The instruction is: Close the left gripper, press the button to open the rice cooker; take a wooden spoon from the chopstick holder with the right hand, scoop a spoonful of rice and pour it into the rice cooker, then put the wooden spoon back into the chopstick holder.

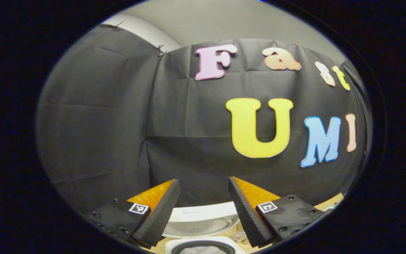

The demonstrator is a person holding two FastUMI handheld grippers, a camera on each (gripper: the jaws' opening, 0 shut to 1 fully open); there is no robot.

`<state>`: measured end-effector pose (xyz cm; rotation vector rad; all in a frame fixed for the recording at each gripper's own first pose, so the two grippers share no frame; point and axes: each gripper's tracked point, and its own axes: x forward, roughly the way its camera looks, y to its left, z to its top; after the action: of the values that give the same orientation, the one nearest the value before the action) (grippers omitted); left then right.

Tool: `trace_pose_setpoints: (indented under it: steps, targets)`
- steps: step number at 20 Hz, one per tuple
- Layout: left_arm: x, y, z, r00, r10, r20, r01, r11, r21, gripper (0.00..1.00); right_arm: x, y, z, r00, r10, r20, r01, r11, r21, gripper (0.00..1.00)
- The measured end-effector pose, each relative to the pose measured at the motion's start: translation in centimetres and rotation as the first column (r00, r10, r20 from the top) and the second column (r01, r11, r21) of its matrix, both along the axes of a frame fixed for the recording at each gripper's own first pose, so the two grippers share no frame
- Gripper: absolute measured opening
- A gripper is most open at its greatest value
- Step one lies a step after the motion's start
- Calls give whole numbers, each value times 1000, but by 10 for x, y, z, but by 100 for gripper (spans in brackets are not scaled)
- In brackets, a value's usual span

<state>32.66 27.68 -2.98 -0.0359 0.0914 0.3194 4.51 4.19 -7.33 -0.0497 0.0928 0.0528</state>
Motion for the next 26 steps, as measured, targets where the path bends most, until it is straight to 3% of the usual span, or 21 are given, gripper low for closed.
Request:
trace_pose_setpoints:
  steps: [2, 8, 11, 17, 23, 26]
  targets:
    - [19, 17, -22, 998, 38, -49, -39, 999, -4, 95, 0, 3, -2, 1000, 4, -7, -4, 1000, -13, 95]
    - [45, 28, -77, 980, 43, -196, -51, 998, -34, 94, 3, 6, -2, 1000, 5, -19, -6, 1000, -4, 95]
    - [43, 27, -74, 978, 52, -203, -58, 998, -21, 95, 4, 4, 1, 1000, 7, -15, -7, 1000, 1, 95]
    - [36, 24, -78, 962, 32, -271, -55, 995, -80, 96, 0, 3, 5, 1000, 18, -1, -18, 1000, 21, 95]
    - [-23, -14, -100, 937, -6, -350, -46, 989, -138, 96, -6, -4, 20, 999, 18, 46, -19, 1000, 13, 95]
    - [-58, -34, -122, 911, -28, -412, -49, 983, -175, 96, -10, -7, 23, 998, 19, 59, -20, 1000, 14, 94]
